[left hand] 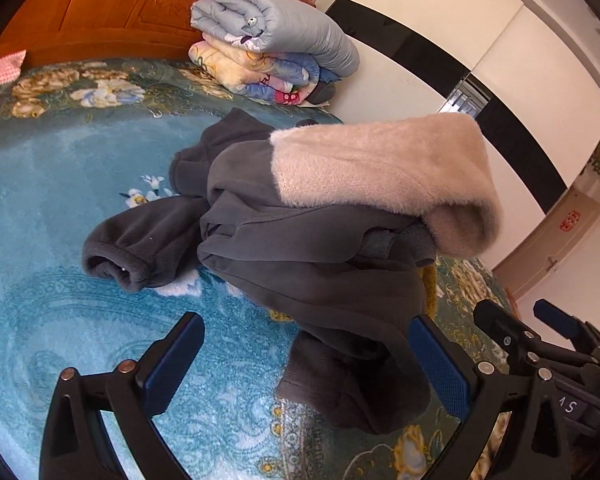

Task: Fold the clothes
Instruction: 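Grasp the pink fuzzy sweater on the clothes pile with the right gripper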

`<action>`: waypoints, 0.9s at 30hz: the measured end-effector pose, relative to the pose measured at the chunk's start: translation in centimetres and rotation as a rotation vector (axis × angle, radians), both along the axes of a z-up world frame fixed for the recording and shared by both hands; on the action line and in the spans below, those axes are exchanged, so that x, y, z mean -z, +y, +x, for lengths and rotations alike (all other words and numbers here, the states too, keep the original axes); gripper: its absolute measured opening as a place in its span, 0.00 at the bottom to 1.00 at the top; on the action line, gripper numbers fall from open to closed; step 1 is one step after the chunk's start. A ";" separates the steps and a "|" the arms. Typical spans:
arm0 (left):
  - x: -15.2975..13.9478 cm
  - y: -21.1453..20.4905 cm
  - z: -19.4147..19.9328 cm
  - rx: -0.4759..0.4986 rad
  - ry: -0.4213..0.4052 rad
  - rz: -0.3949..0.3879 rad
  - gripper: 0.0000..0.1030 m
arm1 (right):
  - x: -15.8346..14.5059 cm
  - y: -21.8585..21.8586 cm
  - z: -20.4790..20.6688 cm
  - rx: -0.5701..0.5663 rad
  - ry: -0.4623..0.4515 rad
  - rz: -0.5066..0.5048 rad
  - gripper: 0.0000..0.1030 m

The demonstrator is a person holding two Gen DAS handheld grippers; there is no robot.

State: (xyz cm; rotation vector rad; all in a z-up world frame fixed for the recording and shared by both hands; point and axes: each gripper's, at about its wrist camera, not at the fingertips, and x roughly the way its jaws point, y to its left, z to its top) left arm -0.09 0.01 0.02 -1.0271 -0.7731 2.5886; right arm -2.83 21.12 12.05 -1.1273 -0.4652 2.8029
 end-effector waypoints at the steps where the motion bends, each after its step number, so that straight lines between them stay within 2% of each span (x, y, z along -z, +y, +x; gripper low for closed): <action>1: -0.1 0.0 -0.2 0.002 -0.002 0.007 1.00 | 0.0 -0.1 -0.4 0.001 -0.001 0.007 1.00; 12: -0.5 0.9 -2.9 0.027 -0.018 0.074 1.00 | 0.2 -0.4 -3.4 0.000 -0.012 0.063 1.00; 27: 1.1 0.8 -4.5 0.037 -0.049 0.138 1.00 | 0.8 -2.1 -6.2 0.006 -0.022 0.155 1.00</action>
